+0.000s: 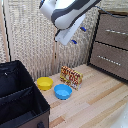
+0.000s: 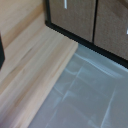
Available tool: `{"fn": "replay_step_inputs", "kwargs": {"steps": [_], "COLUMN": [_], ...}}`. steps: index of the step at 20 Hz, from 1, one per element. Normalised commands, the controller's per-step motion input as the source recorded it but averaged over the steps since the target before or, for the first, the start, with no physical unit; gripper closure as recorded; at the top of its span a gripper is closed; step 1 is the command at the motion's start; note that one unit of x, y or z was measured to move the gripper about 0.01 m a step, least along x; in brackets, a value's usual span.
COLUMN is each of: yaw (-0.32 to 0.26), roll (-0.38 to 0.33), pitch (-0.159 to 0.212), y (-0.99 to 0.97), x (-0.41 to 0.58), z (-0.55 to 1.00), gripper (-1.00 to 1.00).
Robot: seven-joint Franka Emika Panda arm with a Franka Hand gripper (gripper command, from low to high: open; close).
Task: With caution, bring your gripper towards the upper drawer's hold. Grasp the drawer hold tightly with your gripper tool. Pull the drawer in your direction to reveal the contents of the top drawer.
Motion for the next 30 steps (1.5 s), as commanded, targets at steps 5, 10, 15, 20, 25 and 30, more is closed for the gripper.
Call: {"fn": "replay_step_inputs", "kwargs": {"steps": [5, 10, 15, 20, 25, 30], "yaw": [0.041, 0.223, 0.291, 0.166, 0.091, 0.136], "roll": [-0.317, -0.169, -0.16, -0.194, -0.149, -0.079], "pitch": [0.01, -0.023, -0.025, -0.034, -0.071, -0.076], "y": [-0.55, -0.31, -0.15, -0.38, -0.58, -0.63], "x": [-0.109, -0.003, 0.0, -0.377, -0.595, -0.401], "z": [0.0, 0.0, 0.0, 0.18, 0.13, 0.0], "gripper": [-1.0, -1.0, -1.0, -1.0, -1.0, -1.0]}}
